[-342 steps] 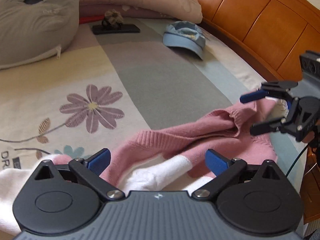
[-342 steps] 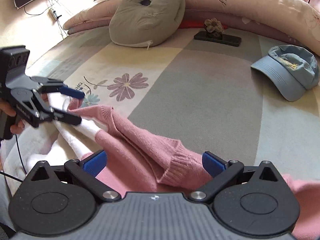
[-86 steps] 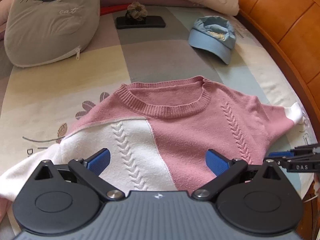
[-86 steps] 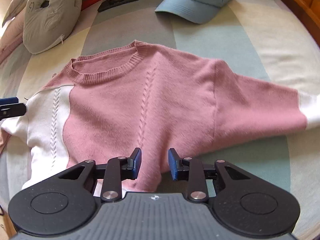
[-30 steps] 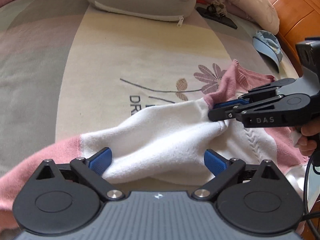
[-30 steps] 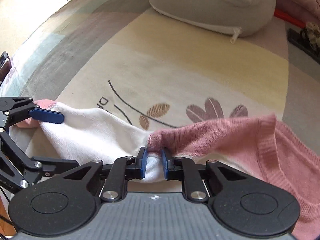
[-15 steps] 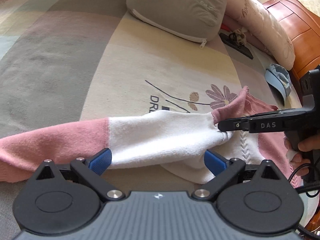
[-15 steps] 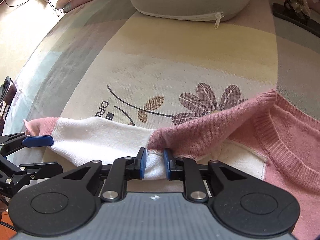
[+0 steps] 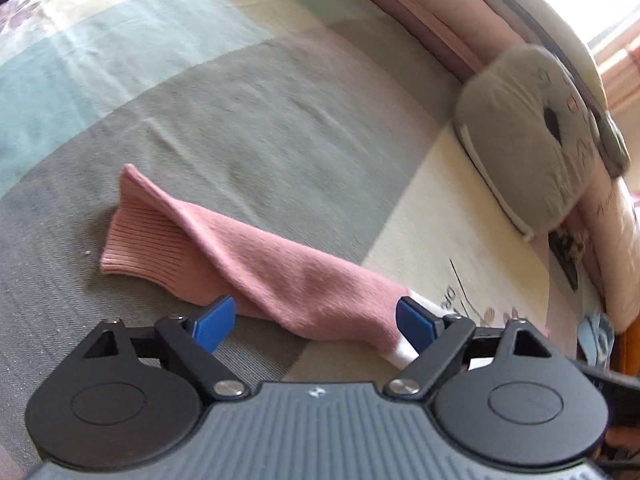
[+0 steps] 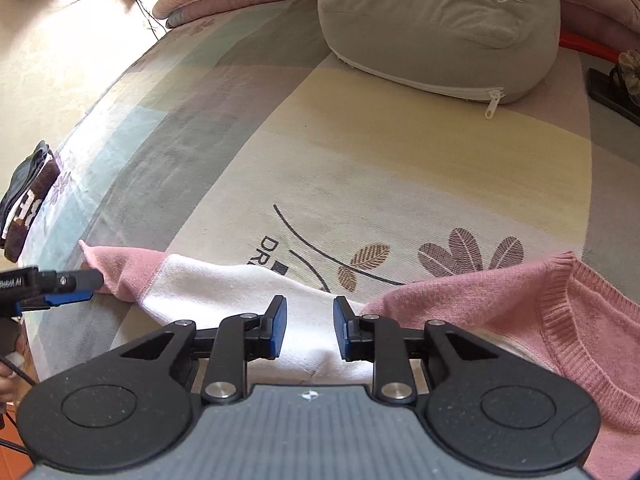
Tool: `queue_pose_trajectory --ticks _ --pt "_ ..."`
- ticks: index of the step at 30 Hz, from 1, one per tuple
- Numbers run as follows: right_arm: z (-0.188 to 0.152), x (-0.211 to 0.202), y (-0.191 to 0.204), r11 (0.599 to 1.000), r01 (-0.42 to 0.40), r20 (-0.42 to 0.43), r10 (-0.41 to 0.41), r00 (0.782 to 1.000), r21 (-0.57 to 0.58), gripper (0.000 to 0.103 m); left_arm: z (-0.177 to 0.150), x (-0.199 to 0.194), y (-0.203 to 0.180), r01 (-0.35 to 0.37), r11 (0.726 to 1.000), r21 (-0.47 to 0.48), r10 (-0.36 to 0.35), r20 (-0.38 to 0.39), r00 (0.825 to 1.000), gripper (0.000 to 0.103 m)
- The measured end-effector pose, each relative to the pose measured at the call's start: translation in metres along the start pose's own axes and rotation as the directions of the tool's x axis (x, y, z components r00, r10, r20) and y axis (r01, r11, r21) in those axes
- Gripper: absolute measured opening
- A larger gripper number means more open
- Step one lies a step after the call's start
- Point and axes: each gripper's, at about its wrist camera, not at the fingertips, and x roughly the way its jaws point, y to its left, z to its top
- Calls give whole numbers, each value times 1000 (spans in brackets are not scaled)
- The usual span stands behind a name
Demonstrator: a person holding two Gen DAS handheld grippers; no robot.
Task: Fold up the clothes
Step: 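Grasp the cream sleeve with the left tool and fold it across the body, then grasp the pink sleeve cuff with the left tool and lift it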
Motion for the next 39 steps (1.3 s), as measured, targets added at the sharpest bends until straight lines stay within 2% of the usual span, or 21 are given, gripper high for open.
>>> queue_pose_trajectory --ticks 2,5,9,11,13,14,15,16,17,20,24,30,34,35,39 --pt "-2 -1 4 1000 -2 4 2 1000 -5 30 8 0 20 2 996 -89 2 45 999 80" --pt "-5 -1 8 1000 5 10 -5 1000 -11 30 20 9 44 3 985 -175 10 71 997 74" --pt "-10 -4 7 1000 22 17 -22 1000 -4 31 32 18 60 30 968 -248 -5 99 995 67" --pt "-12 -6 6 1000 31 21 -31 999 4 33 37 23 62 25 967 -254 -4 80 997 66" --pt "-15 -8 6 999 39 24 -40 999 11 35 42 25 64 3 964 -266 13 60 998 57" --pt "-16 -8 5 999 44 25 -44 999 14 35 44 24 64 -16 962 -273 31 49 998 44" --pt "-17 -9 5 999 48 25 -48 999 17 35 45 24 64 -59 961 -271 70 32 997 21" --pt "-17 -9 5 998 52 25 -53 998 22 35 46 23 65 -98 958 -268 106 18 994 11" --pt "-18 -9 5 998 56 25 -57 998 27 35 45 21 64 -102 958 -268 111 17 994 9" --pt "-19 -11 3 998 59 30 -60 998 37 35 44 14 58 -117 962 -247 127 23 992 5" --pt "-20 -15 1 998 57 36 -58 998 33 36 49 -5 38 -98 977 -191 115 80 990 5" --pt "-21 -16 -4 997 66 28 -67 997 37 36 72 -45 5 5 991 -134 21 194 981 4" --pt "-20 -15 -3 997 64 31 -65 997 33 36 84 -61 -14 25 999 -34 -16 258 966 4" --pt "-20 -15 -2 998 61 31 -62 998 30 36 84 -61 -14 12 1000 -7 -9 259 966 4" --pt "-19 -13 1 998 51 30 -52 998 21 36 73 -46 14 -93 994 -51 100 178 979 4"
